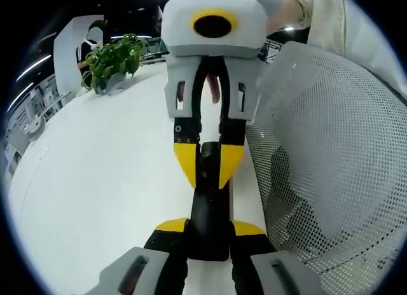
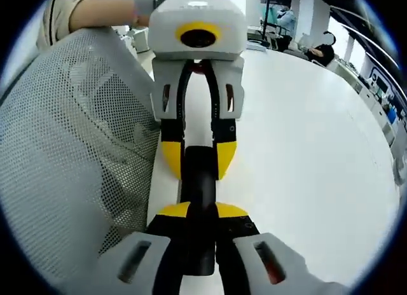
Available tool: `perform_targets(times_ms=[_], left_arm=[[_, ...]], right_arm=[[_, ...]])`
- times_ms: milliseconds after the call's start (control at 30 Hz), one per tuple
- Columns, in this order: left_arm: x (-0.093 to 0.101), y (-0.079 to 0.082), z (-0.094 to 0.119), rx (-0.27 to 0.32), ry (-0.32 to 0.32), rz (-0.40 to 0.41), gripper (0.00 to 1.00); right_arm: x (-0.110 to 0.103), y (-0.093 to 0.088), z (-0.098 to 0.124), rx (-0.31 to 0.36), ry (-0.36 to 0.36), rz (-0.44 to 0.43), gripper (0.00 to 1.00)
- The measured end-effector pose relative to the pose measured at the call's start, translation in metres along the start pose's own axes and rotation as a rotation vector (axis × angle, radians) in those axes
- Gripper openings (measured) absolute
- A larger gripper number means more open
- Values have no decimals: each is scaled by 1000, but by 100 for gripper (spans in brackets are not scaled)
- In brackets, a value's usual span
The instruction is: Press the specified remote control buttons in sequence, fully releasing each button before pressing the next.
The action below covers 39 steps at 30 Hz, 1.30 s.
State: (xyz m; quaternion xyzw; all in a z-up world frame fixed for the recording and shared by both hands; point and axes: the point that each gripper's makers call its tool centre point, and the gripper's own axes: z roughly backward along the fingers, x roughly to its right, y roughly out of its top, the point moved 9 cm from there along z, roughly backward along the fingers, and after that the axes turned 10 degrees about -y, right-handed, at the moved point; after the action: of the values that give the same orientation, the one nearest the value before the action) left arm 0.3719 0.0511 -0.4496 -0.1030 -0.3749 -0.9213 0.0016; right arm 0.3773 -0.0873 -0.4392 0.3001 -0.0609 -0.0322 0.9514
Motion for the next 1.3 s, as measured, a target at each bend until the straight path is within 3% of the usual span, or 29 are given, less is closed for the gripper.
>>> perform_targets(times_ms=[167,433,533,1300], left_arm=[[0,0,0,0,0,0,24],[-1,0,-1,3,-1,2,24],[0,0,0,2,-1,-1,24],[-3,-1,-2,6,-6,-5,24]], right_arm=[[-3,-4,1,-6,0,-12,22],[-5,-6,2,-20,-17,23,24],[-7,-14,0,-77,-19,65,25],[-10,-38,16,-77,-64,-24,25]])
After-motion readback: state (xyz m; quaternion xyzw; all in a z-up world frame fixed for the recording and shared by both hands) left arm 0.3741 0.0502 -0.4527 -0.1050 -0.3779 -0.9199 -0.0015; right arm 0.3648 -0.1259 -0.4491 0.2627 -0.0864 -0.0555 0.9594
